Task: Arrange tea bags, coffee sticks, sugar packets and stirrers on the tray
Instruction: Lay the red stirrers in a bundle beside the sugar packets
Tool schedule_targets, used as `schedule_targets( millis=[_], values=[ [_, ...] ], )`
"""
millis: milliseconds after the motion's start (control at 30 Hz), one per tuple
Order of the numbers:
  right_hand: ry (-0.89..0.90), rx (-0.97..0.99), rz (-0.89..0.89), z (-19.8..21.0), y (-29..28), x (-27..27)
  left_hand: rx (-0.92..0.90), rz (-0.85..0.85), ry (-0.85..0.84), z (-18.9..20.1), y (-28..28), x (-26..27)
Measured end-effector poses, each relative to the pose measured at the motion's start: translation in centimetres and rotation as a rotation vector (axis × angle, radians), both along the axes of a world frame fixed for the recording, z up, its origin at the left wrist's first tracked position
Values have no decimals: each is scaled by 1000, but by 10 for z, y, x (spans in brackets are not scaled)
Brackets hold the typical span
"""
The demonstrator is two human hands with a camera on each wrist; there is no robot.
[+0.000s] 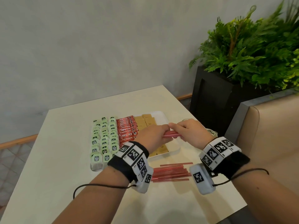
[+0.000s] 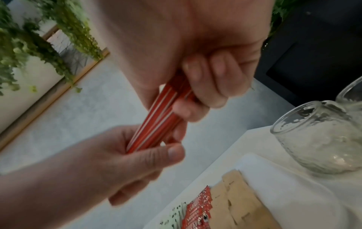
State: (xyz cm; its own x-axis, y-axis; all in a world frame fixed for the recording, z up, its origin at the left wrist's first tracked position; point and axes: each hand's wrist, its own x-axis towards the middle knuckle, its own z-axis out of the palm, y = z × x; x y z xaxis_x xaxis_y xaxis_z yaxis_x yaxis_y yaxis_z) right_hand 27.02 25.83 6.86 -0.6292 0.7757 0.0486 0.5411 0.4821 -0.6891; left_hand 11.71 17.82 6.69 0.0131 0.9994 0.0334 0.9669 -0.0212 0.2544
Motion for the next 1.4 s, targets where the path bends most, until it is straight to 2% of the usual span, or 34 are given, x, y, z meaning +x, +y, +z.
schedule_targets(
  millis=[133, 200, 267, 333, 467, 533, 600, 667, 767, 867, 900, 967, 1000, 1033, 1133, 1200, 1300, 1367, 1400],
  values=[
    [54, 73, -82, -6, -2, -5, 78, 49, 42, 6, 6, -3],
    [80, 116, -146, -2, -3, -6, 124, 74, 1, 12, 8, -3],
    [95, 146, -216, 5, -2, -6, 152, 128, -118, 15, 8, -5],
    [102, 142, -261, 13, 3, -4, 167, 211, -373, 16, 9, -12],
    [142, 145, -298, 28, 17, 3, 96, 444, -1156, 21, 7, -22],
    [133, 157, -290, 34, 19, 3, 151, 519, -1477, 29, 7, -16],
    [135, 163, -288, 38, 18, 1, 210, 585, -1747, 35, 8, -11],
    [129, 166, -278, 40, 13, -3, 217, 640, -1899, 41, 13, -5],
    [140, 177, -239, 42, 8, -12, 226, 646, -1847, 48, 19, 7],
    [179, 222, -220, 50, 13, -16, 222, 584, -1620, 50, 23, 12],
    [172, 228, -207, 55, 16, -15, 198, 527, -1424, 49, 22, 9],
    [127, 202, -160, 64, 21, -10, 164, 359, -892, 47, 18, 0],
    [91, 182, -134, 67, 22, -8, 167, 265, -702, 46, 14, -4],
    [52, 162, -107, 68, 23, -7, 142, 174, -623, 45, 10, -5],
    [-40, 164, -38, 68, 24, -8, -96, -1, -732, 43, 2, 2],
    [-70, 152, -17, 66, 21, -10, -231, -22, -828, 39, 1, 6],
    [-89, 140, -1, 63, 15, -10, -331, 1, -930, 35, 0, 7],
    [44, 78, -34, 60, 15, -7, -338, 51, -998, 34, -2, 7],
    [188, -3, -60, 58, 16, -5, -319, 90, -1051, 35, -2, 8]
  ],
)
